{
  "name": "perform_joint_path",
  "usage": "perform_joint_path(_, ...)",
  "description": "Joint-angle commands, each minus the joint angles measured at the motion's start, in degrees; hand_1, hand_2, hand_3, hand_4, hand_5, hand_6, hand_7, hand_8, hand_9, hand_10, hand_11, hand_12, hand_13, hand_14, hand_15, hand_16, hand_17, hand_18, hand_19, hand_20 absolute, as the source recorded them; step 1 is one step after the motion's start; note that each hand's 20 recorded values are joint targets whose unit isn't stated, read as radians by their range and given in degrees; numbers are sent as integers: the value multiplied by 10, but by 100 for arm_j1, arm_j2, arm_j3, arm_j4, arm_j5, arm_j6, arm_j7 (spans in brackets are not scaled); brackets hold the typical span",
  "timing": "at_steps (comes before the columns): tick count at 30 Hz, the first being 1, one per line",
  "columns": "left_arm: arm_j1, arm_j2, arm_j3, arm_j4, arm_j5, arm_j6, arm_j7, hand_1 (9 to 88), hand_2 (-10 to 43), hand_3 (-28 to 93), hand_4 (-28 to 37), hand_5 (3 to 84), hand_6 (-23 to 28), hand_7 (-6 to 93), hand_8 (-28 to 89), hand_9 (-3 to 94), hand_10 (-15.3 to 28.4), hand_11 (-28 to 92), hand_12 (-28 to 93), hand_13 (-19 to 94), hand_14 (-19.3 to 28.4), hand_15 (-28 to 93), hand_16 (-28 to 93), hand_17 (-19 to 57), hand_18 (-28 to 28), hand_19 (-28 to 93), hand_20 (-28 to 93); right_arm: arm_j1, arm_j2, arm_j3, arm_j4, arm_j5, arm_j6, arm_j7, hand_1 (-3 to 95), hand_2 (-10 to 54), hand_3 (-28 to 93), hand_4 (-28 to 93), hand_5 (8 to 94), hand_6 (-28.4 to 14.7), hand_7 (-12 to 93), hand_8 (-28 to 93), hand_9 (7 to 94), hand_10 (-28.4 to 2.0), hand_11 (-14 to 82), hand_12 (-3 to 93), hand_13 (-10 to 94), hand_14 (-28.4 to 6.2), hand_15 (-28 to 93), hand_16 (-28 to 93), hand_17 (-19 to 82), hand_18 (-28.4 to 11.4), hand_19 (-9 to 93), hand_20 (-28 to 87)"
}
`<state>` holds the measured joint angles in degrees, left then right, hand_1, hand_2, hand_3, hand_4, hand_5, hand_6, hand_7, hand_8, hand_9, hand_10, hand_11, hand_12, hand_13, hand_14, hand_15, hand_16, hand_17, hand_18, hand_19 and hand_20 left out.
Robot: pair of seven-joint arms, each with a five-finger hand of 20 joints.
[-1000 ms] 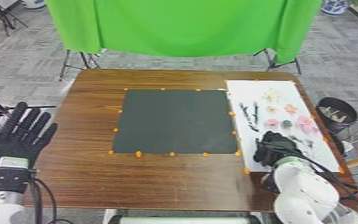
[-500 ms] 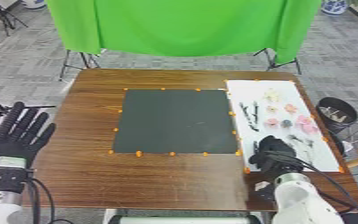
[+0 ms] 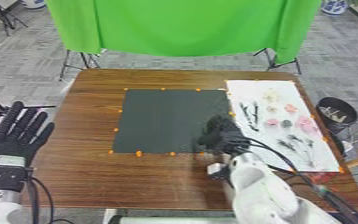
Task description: Arrange flowers
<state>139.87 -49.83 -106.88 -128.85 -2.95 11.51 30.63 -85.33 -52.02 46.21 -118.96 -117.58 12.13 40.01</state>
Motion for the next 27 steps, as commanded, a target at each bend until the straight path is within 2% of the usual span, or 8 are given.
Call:
perform_joint_path(1, 5, 49, 160, -16, -130, 76, -19, 266, 153, 697, -283, 366, 91, 118, -92, 320, 156, 156, 92, 213, 157, 301, -79, -82, 133, 351, 52, 2029, -1171, -927, 808, 233, -422, -158, 546, -95, 791, -157, 623, 14, 702, 141, 935, -60, 114, 460, 916, -23, 276, 469, 419, -189, 745, 198)
perform_joint_path(4, 8, 107, 191, -32, -129, 71, -4, 266, 152, 695, -283, 366, 91, 118, -92, 320, 156, 157, 93, 212, 157, 303, -79, -82, 132, 351, 52, 2271, -1586, -1158, 1205, 344, -577, -8, 534, -95, 791, -145, 628, 21, 700, 133, 937, -56, 149, 459, 927, -29, 315, 459, 435, -195, 731, 195)
perform_joint_path(6, -21, 165, 222, -25, -118, 132, 25, 264, 152, 695, -283, 366, 91, 118, -92, 320, 156, 157, 92, 212, 157, 304, -80, -81, 132, 351, 52, 2415, -1814, -1362, 1473, 356, -562, 228, 529, -95, 787, -142, 632, 26, 700, 128, 937, -55, 166, 462, 932, -33, 333, 453, 442, -197, 733, 197)
perform_joint_path(9, -33, 247, 249, -49, -185, 186, 57, 264, 151, 694, -283, 366, 91, 118, -92, 320, 157, 157, 92, 212, 157, 304, -80, -81, 132, 352, 52, 2547, -2204, -1551, 1899, 490, -716, 644, 523, -95, 785, -132, 638, 29, 698, 122, 937, -55, 187, 460, 935, -36, 354, 441, 449, -202, 742, 199)
perform_joint_path(11, -203, 268, 347, -6, -111, 222, -96, 263, 151, 695, -283, 367, 91, 118, -92, 320, 156, 157, 92, 213, 156, 304, -81, -81, 132, 352, 52, 2544, -2356, -1593, 2067, 544, -762, 988, 523, -95, 785, -128, 640, 29, 697, 122, 937, -55, 191, 458, 936, -37, 358, 438, 452, -204, 746, 199)
perform_joint_path(16, -416, 299, 516, 42, -59, 304, -237, 263, 151, 695, -283, 367, 91, 118, -92, 319, 157, 158, 91, 213, 156, 306, -81, -81, 131, 351, 52, 2456, -2551, -1612, 2227, 550, -805, 1341, 518, -95, 788, -123, 642, 28, 695, 126, 937, -57, 197, 455, 937, -40, 366, 430, 453, -209, 754, 195)
perform_joint_path(25, -669, 323, 687, 126, -17, 258, -247, 262, 151, 696, -283, 368, 91, 117, -92, 319, 157, 157, 92, 213, 157, 305, -81, -81, 131, 351, 52, 2279, -2722, -1707, 2330, 310, -679, 1365, 484, -95, 756, -144, 650, 20, 687, 127, 937, -68, 213, 455, 937, -57, 413, 344, 450, -219, 777, 173)
perform_joint_path(27, -739, 334, 780, 152, -75, 237, -143, 262, 151, 696, -283, 368, 91, 117, -92, 319, 157, 158, 92, 213, 156, 305, -81, -81, 131, 351, 52, 2489, -2707, -2025, 2489, 298, -493, 1308, 484, -95, 756, -147, 650, 19, 685, 128, 937, -69, 218, 451, 937, -57, 416, 341, 450, -221, 780, 171)
